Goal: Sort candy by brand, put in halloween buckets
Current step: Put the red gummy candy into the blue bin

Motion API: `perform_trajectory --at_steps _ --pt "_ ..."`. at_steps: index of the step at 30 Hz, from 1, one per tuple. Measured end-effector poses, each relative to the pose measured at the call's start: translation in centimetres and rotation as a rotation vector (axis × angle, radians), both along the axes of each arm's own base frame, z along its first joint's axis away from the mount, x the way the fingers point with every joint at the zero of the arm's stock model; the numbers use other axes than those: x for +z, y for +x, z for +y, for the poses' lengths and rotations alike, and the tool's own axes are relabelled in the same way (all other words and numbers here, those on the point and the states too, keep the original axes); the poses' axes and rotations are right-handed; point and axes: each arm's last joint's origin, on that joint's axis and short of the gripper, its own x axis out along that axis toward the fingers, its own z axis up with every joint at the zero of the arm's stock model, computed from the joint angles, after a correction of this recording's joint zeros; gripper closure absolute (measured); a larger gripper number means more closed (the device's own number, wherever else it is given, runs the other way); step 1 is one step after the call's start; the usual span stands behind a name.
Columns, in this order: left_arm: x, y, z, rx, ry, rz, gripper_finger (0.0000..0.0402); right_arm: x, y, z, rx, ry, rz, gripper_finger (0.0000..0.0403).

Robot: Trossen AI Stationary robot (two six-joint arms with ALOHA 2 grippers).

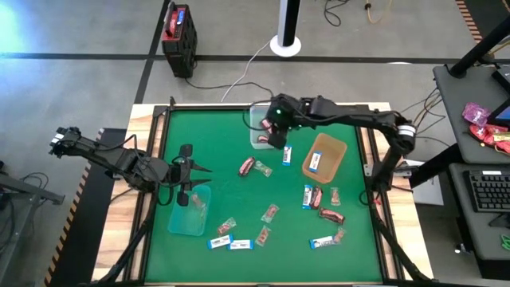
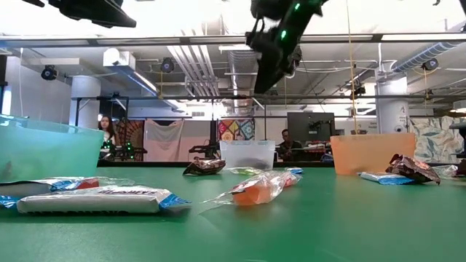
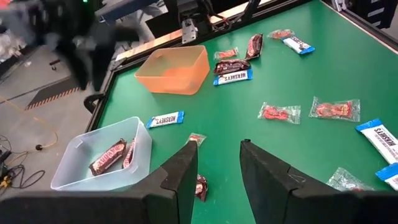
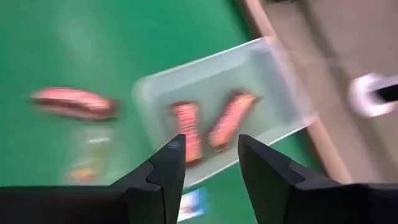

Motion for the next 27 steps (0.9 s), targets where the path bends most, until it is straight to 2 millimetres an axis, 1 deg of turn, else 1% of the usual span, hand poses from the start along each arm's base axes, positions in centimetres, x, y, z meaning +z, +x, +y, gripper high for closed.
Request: perform_trajectory --at_steps 3,5,7,9,11,13,16,18,20,27 --pt "0.0 0.0 0.0 0.009 -0.02 -0.002 0.0297 0.5 -0.4 2.5 -0.004 0.195 -0.023 0.0269" --pt "0.0 0.0 0.0 0.01 -0.023 -0.002 0.0297 0.5 -0.1 4.5 0.011 0.302 -0.037 0.0272" --pt "-0.1 0.1 0.0 0.01 -0.023 0.0 0.0297 0.2 0.3 6.8 0.059 0.355 -0.025 0.0273" --pt "-0.1 0.1 -0.1 0.009 -0.022 0.006 0.0297 -0.1 0.8 9.0 0.126 0.355 -0.006 0.0273" --pt "-0.3 0.3 -0.1 0.008 -0.02 0.014 0.0297 -0.6 1.2 11.4 0.264 0.313 0.033 0.027" --pt "-0.5 0.6 -0.2 0.008 -0.016 0.025 0.0297 -1.3 1.4 13.9 0.413 0.234 0.083 0.0267" --pt "-0.7 1.0 -0.4 0.008 -0.013 0.034 0.0297 -2.5 1.6 16.7 0.498 0.166 0.135 0.0263" --pt "-0.8 1.3 -0.5 0.008 -0.013 0.033 0.0297 -3.2 1.7 17.8 0.515 0.166 0.153 0.0261" --pt "-0.9 1.5 -0.6 0.006 -0.015 0.028 0.0297 -4.0 2.0 18.5 0.516 0.165 0.174 0.026" --pt "-0.9 1.7 -0.6 0.014 -0.034 0.023 0.0297 -7.5 3.0 20.2 0.506 0.192 0.274 0.0259"
